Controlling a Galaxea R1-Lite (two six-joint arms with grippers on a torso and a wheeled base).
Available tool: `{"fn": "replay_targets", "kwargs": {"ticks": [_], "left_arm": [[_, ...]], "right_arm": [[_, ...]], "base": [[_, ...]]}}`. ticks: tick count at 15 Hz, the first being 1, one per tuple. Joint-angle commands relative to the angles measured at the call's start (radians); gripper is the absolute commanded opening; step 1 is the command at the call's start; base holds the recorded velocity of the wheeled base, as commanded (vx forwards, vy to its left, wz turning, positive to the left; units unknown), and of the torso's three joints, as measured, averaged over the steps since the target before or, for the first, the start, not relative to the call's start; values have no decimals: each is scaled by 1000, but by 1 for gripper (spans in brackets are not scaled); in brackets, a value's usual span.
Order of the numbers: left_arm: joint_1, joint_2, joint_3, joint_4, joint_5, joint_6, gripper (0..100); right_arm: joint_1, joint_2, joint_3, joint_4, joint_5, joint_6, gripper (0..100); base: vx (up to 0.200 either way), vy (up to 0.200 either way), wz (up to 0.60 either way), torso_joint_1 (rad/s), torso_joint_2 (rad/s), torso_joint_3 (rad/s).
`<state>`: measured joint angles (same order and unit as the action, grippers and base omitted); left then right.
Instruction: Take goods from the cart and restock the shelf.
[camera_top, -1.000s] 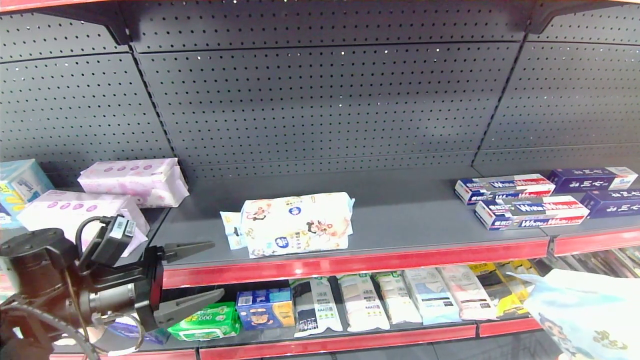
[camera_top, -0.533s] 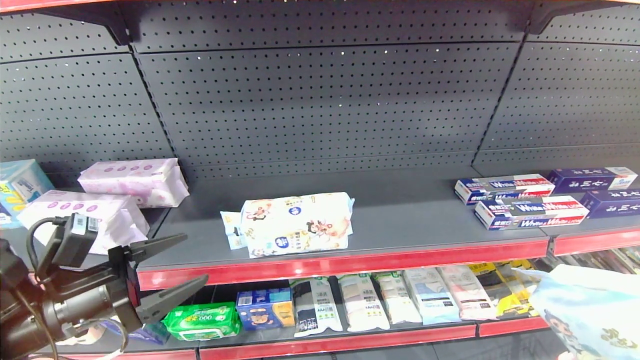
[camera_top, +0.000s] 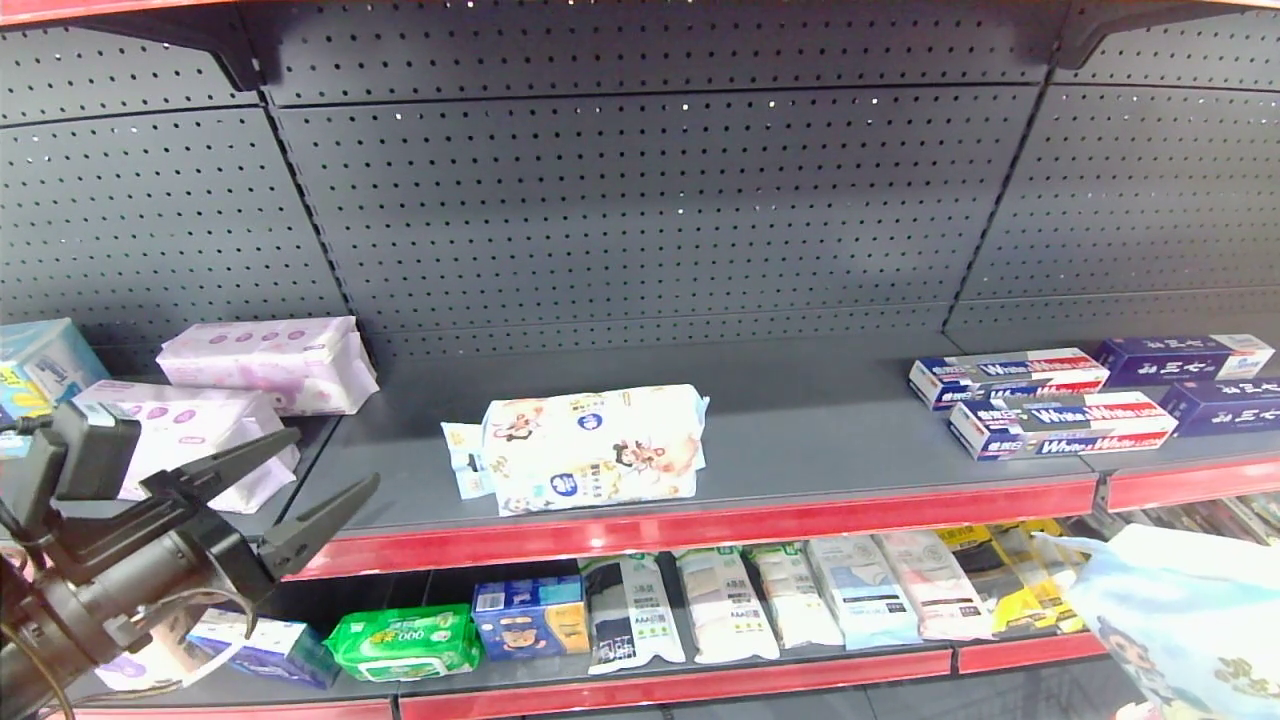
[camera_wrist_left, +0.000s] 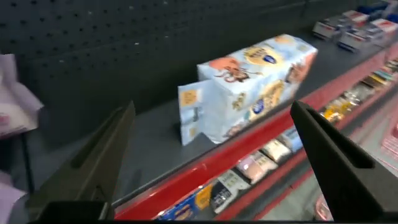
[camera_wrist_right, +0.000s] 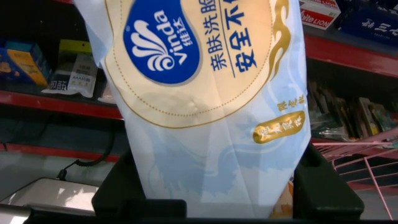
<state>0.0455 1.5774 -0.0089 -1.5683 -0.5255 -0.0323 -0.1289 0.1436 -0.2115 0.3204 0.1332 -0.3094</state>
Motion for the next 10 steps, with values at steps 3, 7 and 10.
{"fn": "replay_targets", "kwargs": {"ticks": [3, 7, 10], "left_arm": [[2, -5, 6, 14, 134, -1, 100], [11, -5, -31, 59, 234, -1, 100], [16, -16, -98, 162, 349, -1, 100]], "right_arm": [[0, -6, 1, 0, 0, -1, 0], [0, -21, 3, 0, 0, 3, 0], [-1, -27, 7, 0, -1, 4, 0]], "base": [[0, 0, 0, 0, 0, 0], [0, 0, 0, 0, 0, 0], [0, 0, 0, 0, 0, 0]]}}
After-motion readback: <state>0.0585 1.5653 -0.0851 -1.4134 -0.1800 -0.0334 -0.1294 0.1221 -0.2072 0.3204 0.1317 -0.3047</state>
